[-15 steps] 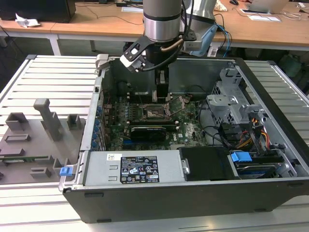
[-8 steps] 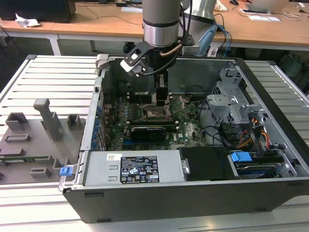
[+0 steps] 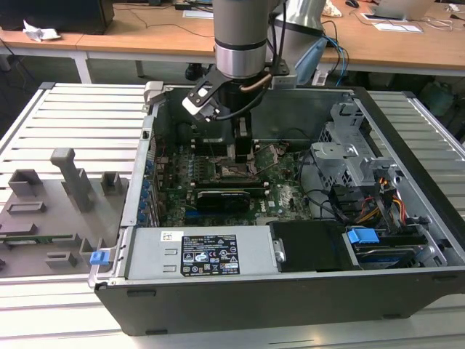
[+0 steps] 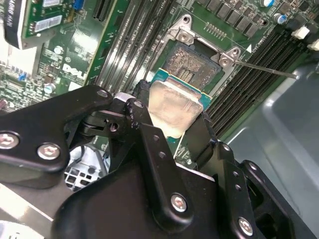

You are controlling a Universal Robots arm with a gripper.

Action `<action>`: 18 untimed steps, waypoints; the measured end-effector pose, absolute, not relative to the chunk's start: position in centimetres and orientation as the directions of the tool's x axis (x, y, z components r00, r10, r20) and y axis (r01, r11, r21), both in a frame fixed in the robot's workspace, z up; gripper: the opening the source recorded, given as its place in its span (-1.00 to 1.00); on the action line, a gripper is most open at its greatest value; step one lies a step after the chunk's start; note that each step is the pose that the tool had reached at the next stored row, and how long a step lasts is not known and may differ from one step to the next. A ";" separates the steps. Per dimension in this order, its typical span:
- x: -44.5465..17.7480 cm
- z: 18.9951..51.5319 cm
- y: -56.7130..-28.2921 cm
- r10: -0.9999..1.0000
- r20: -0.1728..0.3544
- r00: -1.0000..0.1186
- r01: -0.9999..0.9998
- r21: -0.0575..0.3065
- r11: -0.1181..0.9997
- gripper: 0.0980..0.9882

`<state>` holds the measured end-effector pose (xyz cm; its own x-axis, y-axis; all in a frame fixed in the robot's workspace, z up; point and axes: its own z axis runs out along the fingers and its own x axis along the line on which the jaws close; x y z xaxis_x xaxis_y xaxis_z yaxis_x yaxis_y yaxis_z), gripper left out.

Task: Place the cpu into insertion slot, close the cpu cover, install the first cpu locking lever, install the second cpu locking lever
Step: 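Place the cpu into insertion slot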

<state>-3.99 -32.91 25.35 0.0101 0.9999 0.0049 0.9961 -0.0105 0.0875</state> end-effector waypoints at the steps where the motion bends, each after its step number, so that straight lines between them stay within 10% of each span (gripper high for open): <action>1: -4.0 25.1 -32.8 1.000 0.005 0.008 0.996 0.087 -0.008 -0.01; 18: -4.9 21.8 -32.0 1.000 0.005 -0.010 0.996 0.087 0.009 -0.01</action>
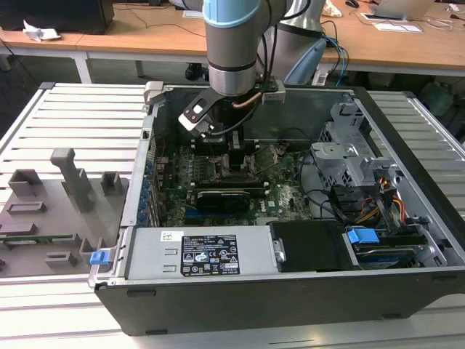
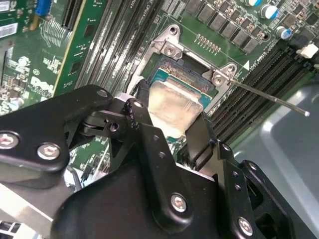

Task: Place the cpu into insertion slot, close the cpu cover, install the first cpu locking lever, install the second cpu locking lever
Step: 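Place the cpu into insertion slot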

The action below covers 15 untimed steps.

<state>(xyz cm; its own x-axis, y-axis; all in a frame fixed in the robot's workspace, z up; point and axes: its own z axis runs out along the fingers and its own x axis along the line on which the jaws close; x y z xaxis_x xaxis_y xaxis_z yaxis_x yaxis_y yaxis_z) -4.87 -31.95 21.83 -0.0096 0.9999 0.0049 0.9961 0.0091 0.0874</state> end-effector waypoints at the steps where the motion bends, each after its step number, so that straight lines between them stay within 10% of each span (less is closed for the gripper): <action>1: -4.9 21.7 -31.9 1.000 0.005 -0.010 0.996 0.087 0.009 -0.01; 15: -4.8 20.8 -31.8 1.000 0.005 0.014 0.996 0.087 -0.014 -0.01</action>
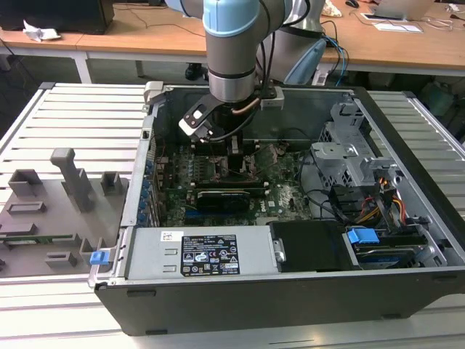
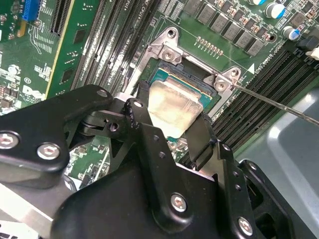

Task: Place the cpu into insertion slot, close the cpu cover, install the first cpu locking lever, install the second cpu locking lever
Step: 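Place the cpu into insertion slot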

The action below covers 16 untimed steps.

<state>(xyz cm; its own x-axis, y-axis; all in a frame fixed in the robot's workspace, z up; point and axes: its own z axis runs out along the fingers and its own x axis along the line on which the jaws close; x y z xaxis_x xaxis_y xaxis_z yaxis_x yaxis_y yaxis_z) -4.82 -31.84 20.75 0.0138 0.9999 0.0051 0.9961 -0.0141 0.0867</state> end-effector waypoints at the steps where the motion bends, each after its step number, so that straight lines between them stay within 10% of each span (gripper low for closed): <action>1: -4.8 20.7 -31.8 1.000 0.005 0.014 0.996 0.087 -0.014 -0.01; 16: -4.8 19.9 -31.5 1.000 0.005 0.014 0.997 0.080 -0.014 -0.01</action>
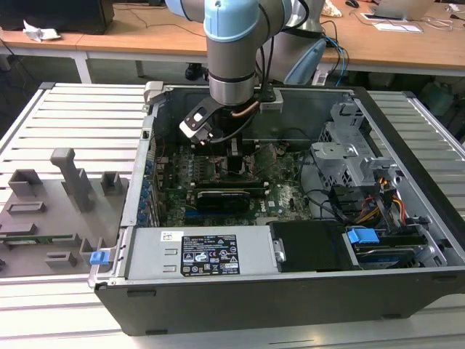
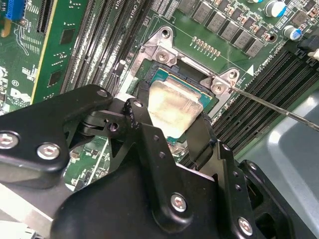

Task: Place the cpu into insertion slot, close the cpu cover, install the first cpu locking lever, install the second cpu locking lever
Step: 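Place the cpu into insertion slot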

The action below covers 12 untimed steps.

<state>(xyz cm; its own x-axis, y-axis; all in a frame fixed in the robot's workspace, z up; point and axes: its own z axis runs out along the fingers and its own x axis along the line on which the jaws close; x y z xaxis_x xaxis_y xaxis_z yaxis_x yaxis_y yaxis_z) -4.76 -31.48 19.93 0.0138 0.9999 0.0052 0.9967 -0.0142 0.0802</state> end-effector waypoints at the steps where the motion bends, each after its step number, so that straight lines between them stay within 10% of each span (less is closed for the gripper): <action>1: -4.8 19.9 -31.5 1.000 0.005 0.014 0.997 0.080 -0.014 -0.01; 12: -4.7 19.9 -31.5 1.000 0.005 0.014 0.997 0.080 -0.014 0.12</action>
<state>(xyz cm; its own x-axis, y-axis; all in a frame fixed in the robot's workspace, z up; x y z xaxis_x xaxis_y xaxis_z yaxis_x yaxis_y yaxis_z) -4.74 -31.48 19.91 0.0140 0.9999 0.0051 0.9967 -0.0144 0.0804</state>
